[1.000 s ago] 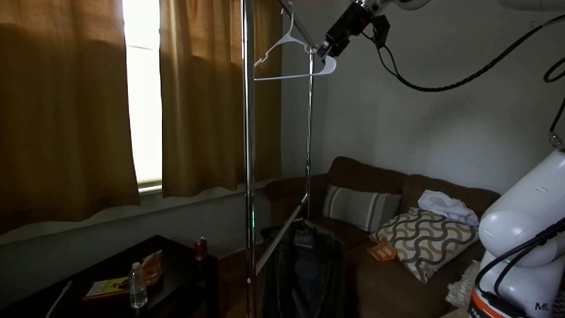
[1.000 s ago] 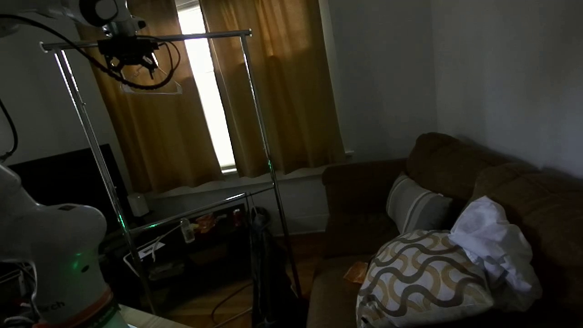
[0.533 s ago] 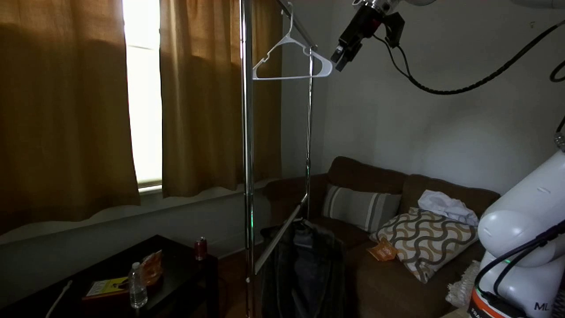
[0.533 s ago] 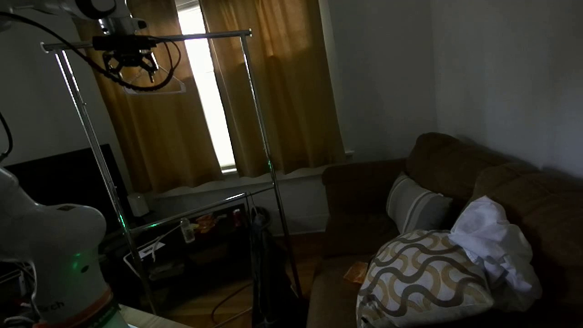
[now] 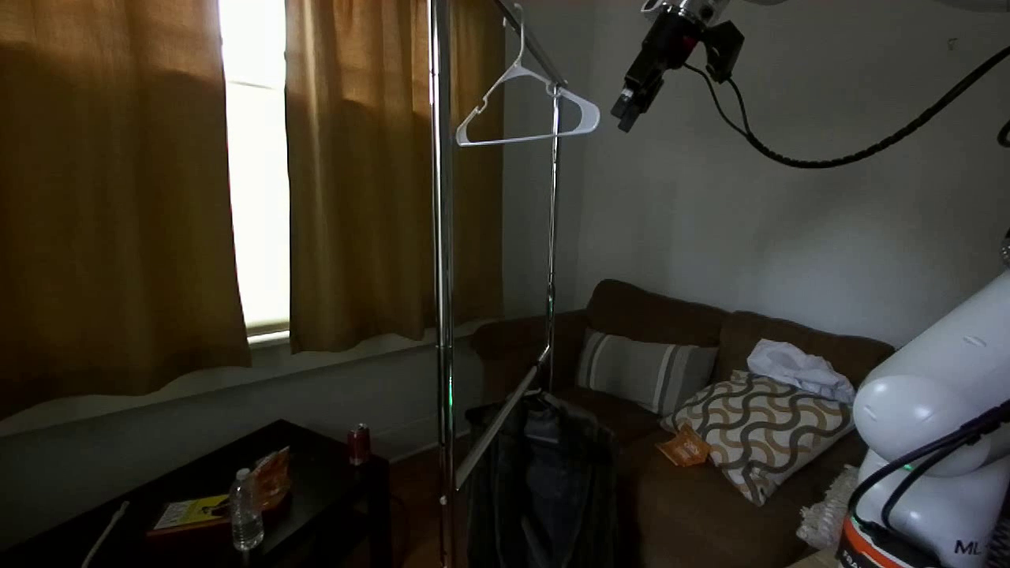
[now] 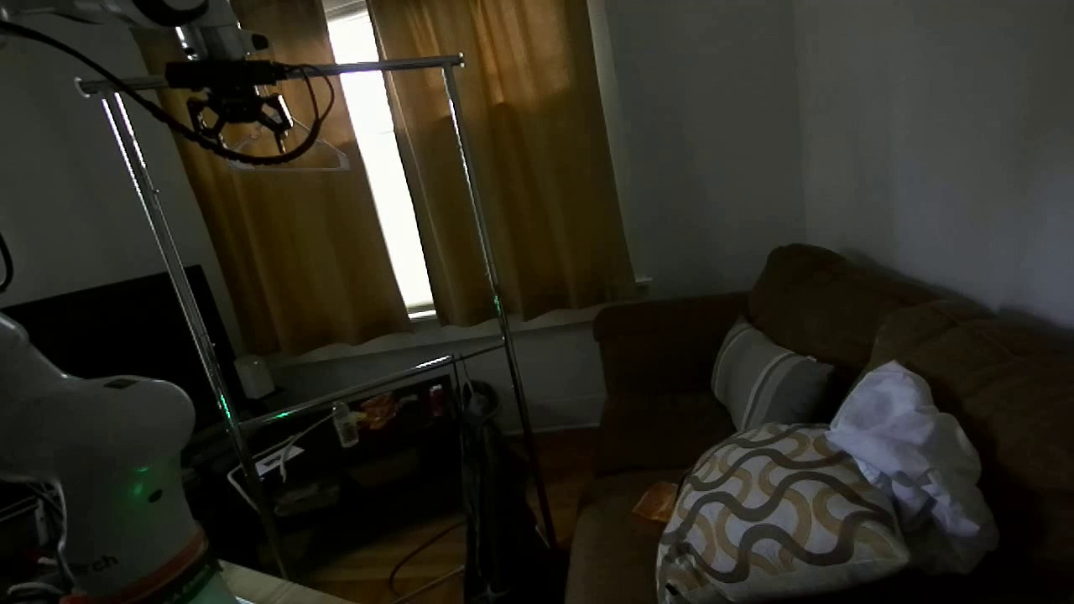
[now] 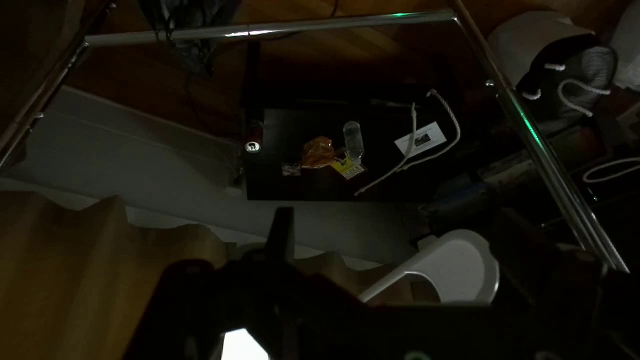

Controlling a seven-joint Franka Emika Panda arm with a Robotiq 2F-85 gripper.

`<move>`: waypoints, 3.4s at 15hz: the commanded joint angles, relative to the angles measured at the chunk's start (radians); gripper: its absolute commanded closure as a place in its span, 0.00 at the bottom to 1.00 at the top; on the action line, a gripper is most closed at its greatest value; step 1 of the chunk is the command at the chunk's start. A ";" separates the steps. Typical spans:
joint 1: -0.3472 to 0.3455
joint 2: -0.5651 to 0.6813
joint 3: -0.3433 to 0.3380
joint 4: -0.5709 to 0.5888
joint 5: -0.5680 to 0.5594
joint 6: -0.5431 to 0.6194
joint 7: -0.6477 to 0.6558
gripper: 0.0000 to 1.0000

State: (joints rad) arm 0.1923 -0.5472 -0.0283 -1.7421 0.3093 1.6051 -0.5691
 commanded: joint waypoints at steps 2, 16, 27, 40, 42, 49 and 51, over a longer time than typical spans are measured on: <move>0.006 0.002 -0.004 0.005 -0.005 -0.003 0.002 0.00; -0.111 -0.014 -0.146 -0.324 -0.052 0.117 -0.232 0.00; -0.118 0.035 -0.158 -0.573 -0.053 0.454 -0.268 0.00; -0.128 0.386 -0.176 -0.560 0.051 0.489 -0.335 0.00; -0.135 0.463 -0.153 -0.568 0.084 0.561 -0.355 0.00; -0.189 0.747 -0.040 -0.514 0.296 0.827 -0.575 0.00; -0.226 0.809 -0.011 -0.471 0.312 0.810 -0.593 0.00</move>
State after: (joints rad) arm 0.0322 0.1609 -0.0918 -2.2863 0.5794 2.4202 -1.1062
